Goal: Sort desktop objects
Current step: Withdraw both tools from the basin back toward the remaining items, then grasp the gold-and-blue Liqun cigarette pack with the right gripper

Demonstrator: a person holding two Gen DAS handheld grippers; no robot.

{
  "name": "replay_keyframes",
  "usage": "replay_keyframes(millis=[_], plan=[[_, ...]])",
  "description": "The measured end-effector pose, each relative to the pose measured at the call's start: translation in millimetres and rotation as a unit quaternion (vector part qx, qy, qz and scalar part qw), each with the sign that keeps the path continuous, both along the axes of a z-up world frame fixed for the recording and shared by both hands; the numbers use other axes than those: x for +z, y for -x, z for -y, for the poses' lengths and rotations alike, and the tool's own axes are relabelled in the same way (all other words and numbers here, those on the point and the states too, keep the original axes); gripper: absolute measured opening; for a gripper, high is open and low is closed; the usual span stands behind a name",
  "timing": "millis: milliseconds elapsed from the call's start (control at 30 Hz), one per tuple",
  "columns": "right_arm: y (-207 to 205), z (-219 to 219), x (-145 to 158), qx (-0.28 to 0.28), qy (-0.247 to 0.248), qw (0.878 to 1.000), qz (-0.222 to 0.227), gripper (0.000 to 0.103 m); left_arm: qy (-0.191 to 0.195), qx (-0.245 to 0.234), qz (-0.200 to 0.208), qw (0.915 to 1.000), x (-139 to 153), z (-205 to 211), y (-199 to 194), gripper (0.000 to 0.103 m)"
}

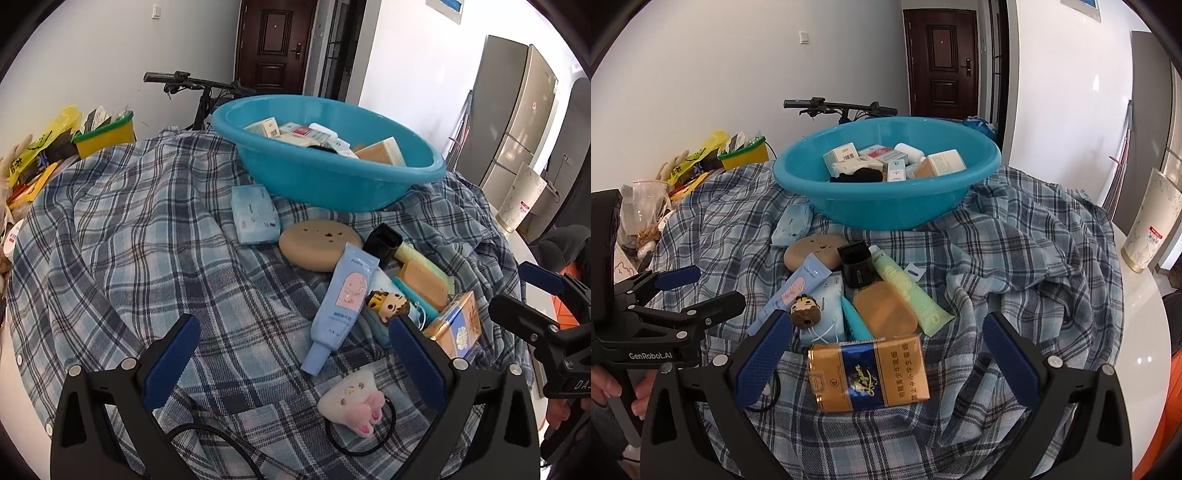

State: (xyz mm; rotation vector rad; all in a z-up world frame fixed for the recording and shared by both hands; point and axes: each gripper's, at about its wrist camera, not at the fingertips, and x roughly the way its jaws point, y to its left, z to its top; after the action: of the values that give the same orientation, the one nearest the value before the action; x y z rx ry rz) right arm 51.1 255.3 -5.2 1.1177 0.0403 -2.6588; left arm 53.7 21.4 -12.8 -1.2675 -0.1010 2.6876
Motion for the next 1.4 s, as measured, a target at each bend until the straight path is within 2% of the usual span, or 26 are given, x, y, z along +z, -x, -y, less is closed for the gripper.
replay_keyframes(millis=[100, 367, 500, 700, 900, 967, 1000, 1033, 1233, 1400], plan=[[-6.9, 2.3, -12.9, 0.008, -0.006, 1.000, 0.016, 0.103, -0.011, 0.003, 0.026, 0.9996, -12.7, 6.3, -2.0, 0.103], [-12.4, 11.2, -31.4, 0.028, -0.024, 0.998, 0.042, 0.103, -0.001, 0.008, 0.047, 0.9989, -25.7, 17.2, -9.0, 0.103], [-5.4, 20.1, -38.2, 0.034, -0.033, 0.998, 0.050, 0.103, -0.002, 0.008, 0.048, 0.9988, -26.4, 16.9, -8.5, 0.103], [7.7, 34.1, -53.5, 0.045, -0.091, 0.993, 0.063, 0.103, 0.003, -0.004, 0.043, 0.9991, -23.7, 10.6, -8.7, 0.103], [23.1, 29.6, -68.3, 0.047, -0.081, 0.991, 0.095, 0.103, 0.002, -0.007, 0.040, 0.9991, -22.2, 8.8, -7.7, 0.103], [22.4, 28.1, -68.3, 0.048, -0.078, 0.991, 0.095, 0.098, 0.003, -0.008, 0.039, 0.9992, -20.5, 8.4, -6.6, 0.103], [21.9, 27.7, -67.7, 0.049, -0.073, 0.992, 0.094, 0.089, 0.004, -0.009, 0.038, 0.9992, -19.8, 8.2, -5.9, 0.103], [21.9, 27.2, -67.7, 0.050, -0.070, 0.991, 0.098, 0.087, 0.005, -0.010, 0.039, 0.9992, -19.4, 7.7, -4.9, 0.103], [17.4, 22.0, -59.7, 0.053, -0.060, 0.993, 0.087, 0.086, 0.005, -0.027, 0.039, 0.9989, -17.1, 2.7, 0.7, 0.103], [16.3, 7.4, -40.7, 0.034, -0.048, 0.996, 0.065, 0.086, 0.019, -0.064, 0.043, 0.9968, -16.1, -9.9, 10.6, 0.103]])
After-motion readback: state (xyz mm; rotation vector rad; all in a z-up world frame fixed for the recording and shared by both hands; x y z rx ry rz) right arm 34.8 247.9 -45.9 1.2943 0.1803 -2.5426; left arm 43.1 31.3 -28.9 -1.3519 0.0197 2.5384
